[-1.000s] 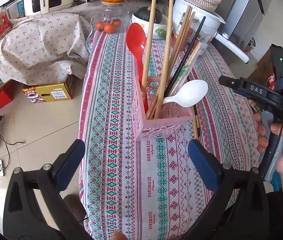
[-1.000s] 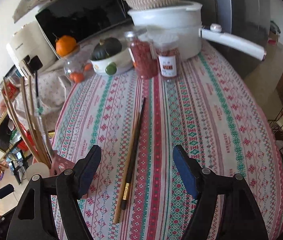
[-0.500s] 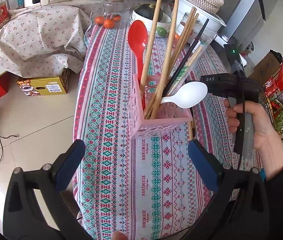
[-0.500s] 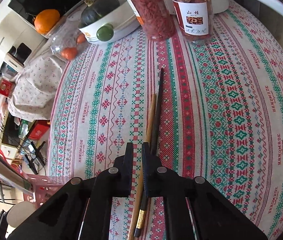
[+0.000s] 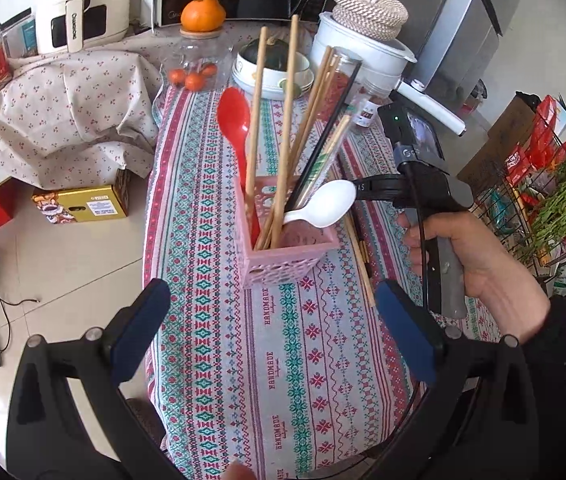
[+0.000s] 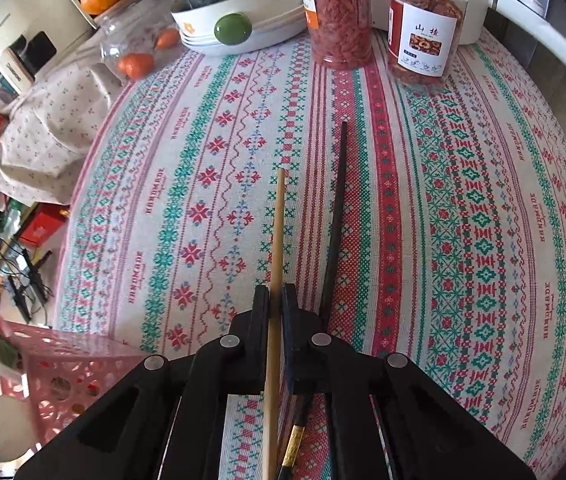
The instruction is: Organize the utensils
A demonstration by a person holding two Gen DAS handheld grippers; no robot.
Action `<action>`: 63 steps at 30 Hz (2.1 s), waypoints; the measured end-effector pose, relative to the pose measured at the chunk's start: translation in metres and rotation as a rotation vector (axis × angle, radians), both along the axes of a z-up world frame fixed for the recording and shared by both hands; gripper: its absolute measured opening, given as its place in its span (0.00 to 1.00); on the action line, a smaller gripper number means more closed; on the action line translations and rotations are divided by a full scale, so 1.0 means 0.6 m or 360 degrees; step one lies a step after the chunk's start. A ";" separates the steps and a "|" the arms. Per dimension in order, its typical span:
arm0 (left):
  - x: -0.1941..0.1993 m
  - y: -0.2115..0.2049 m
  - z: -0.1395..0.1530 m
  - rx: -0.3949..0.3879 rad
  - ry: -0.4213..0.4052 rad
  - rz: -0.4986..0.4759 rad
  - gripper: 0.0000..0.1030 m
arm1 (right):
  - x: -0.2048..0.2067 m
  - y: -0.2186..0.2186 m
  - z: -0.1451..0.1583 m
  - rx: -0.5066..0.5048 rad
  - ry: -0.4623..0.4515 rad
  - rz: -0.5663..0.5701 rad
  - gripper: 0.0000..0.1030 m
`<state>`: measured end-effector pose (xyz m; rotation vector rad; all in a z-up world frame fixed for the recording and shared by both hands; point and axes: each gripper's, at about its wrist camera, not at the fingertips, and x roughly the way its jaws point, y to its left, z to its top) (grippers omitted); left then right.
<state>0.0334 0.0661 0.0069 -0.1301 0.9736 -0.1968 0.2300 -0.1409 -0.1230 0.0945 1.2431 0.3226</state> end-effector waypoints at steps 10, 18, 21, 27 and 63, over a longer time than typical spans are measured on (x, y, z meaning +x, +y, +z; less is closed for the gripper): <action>-0.022 -0.139 0.045 0.0117 -0.0198 -0.0243 0.99 | -0.063 -0.182 0.093 0.0122 -0.0056 -0.0163 0.06; 0.067 -0.275 0.011 0.0107 -0.0002 -0.0310 0.72 | -0.089 -0.321 0.087 0.0156 -0.0012 -0.0291 0.06; 0.138 -0.309 -0.022 0.0127 0.0115 -0.0257 0.64 | -0.085 -0.345 0.082 0.0184 0.0004 -0.0320 0.06; 0.277 -0.319 -0.131 0.0228 0.0348 -0.0062 0.34 | -0.070 -0.352 0.056 0.0239 0.0076 -0.0326 0.05; 0.170 -0.296 -0.026 0.0160 -0.0023 -0.0269 0.06 | -0.159 -0.288 0.173 0.0285 -0.0248 -0.0194 0.05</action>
